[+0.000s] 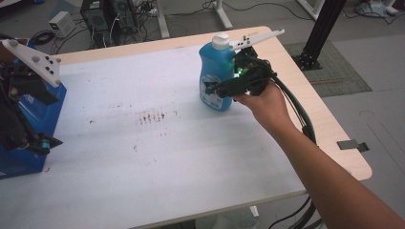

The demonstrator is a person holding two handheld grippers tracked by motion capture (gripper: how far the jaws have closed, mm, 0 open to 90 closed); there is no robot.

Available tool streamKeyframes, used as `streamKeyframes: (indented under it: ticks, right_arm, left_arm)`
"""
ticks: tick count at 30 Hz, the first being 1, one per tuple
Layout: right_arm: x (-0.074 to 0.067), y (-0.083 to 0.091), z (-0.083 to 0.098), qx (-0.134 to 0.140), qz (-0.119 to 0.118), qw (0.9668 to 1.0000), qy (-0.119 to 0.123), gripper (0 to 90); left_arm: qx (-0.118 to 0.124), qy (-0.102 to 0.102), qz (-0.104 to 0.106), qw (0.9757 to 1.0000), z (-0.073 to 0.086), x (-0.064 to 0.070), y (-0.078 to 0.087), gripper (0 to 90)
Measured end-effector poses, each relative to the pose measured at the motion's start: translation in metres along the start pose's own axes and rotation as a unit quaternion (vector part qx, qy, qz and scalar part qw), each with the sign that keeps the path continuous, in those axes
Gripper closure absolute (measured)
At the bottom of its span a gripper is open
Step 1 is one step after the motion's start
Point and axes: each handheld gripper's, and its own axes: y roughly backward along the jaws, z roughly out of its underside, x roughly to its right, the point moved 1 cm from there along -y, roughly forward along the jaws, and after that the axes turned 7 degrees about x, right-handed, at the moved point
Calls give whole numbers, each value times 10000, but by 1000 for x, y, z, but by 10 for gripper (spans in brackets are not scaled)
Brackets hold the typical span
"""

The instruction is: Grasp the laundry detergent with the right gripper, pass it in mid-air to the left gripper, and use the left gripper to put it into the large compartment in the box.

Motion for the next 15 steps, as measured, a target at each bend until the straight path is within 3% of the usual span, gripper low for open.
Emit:
streamKeyframes:
  ticks: [7,9,15]
  right_arm:
    - [1,-2,2,91,50,9999,-52,202]
    - [0,-2,2,151,-15,9999,10,294]
    - [-1,-2,2,185,29,9998,55,329]
  left_arm:
    - [-16,-3,8,10000,1,-1,1,17]
    - [-19,-16,11,10000,1,-1,1,17]
    - [-5,3,10,10000,1,-1,0,17]
